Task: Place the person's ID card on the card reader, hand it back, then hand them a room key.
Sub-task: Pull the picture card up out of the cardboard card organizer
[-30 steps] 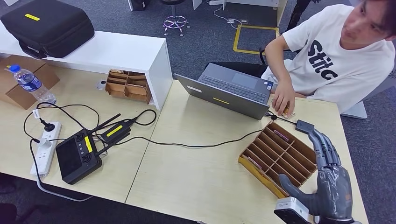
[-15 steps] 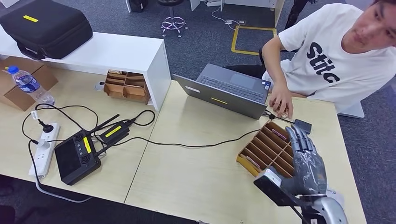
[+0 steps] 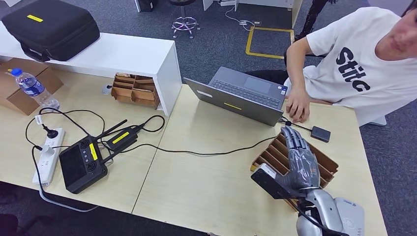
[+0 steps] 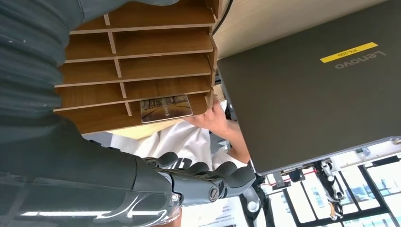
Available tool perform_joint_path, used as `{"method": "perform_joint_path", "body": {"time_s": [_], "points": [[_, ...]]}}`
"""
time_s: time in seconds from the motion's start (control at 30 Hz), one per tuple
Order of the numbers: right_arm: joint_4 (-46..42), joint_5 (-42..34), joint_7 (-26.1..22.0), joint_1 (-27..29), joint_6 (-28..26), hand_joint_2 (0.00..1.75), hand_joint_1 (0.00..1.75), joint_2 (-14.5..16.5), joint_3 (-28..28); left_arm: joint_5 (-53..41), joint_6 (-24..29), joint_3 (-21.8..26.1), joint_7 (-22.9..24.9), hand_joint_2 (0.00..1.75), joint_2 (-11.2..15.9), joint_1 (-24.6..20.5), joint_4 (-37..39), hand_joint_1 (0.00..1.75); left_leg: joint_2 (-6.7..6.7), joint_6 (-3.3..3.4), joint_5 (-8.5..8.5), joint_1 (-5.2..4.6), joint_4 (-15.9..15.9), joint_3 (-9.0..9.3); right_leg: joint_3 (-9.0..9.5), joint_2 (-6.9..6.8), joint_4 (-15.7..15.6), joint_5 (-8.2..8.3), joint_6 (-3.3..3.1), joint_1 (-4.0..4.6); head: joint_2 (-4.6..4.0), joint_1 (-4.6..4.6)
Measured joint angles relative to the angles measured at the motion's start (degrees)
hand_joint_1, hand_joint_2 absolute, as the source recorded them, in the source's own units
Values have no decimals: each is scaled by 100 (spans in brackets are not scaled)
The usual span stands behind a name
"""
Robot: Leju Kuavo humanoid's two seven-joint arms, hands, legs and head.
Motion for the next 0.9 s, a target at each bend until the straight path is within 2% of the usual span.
{"method": "perform_joint_path", "body": {"time_s": [0.63, 0.9], "points": [[147, 48, 169, -112, 5, 175, 0, 34, -68, 0, -2, -8, 1, 0, 1, 5, -1, 0, 1, 0, 0, 0, 0, 0, -1, 0, 0, 0, 0, 0, 0, 0], [293, 716, 483, -539, -170, 175, 0, 44, -524, 0, -36, -103, -1, 0, 1, 6, 0, 0, 1, 1, 2, -1, 1, 1, 0, 0, 0, 2, 0, -1, 0, 0]]}}
